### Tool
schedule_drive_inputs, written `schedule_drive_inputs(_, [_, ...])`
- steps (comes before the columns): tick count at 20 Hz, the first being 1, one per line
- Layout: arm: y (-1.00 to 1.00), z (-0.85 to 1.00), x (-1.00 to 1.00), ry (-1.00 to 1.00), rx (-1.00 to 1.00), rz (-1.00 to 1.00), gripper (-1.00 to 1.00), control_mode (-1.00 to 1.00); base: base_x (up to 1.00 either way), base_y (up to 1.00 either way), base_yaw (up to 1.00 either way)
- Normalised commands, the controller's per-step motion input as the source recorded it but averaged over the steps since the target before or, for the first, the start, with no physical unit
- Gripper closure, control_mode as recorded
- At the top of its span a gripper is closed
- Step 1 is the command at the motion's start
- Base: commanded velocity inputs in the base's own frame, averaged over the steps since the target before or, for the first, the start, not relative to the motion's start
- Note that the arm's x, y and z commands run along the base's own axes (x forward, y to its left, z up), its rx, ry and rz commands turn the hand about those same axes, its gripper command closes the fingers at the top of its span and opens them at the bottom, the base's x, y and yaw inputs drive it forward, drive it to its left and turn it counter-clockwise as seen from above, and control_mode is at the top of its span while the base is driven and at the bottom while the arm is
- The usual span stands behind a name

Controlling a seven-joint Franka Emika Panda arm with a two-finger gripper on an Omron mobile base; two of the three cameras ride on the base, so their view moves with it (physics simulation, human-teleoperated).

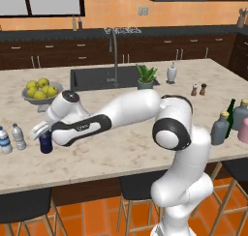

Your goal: Move the plastic bottles in the middle to the plastics group, and the glass bottles in the middle to the glass group.

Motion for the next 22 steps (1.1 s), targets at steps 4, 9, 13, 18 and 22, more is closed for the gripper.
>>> schedule_drive_inputs(4, [0.33, -0.13, 0.17, -0.01, 0.00, 0.00, 1.00, -1.00, 0.00, 0.00, 0.00])
schedule_drive_inputs(9, [0.21, -0.09, 0.21, 0.00, 0.00, 0.00, 1.00, -1.00, 0.00, 0.00, 0.00])
schedule_drive_inputs(13, [0.17, -0.19, 0.09, 0.00, 0.00, 0.01, 1.00, -1.00, 0.00, 0.00, 0.00])
schedule_drive_inputs(18, [0.12, -0.17, 0.13, 0.00, 0.00, 0.02, 1.00, -1.00, 0.00, 0.00, 0.00])
schedule_drive_inputs(22, [0.00, -0.15, 0.11, 0.00, 0.00, 0.03, 1.00, -1.00, 0.00, 0.00, 0.00])
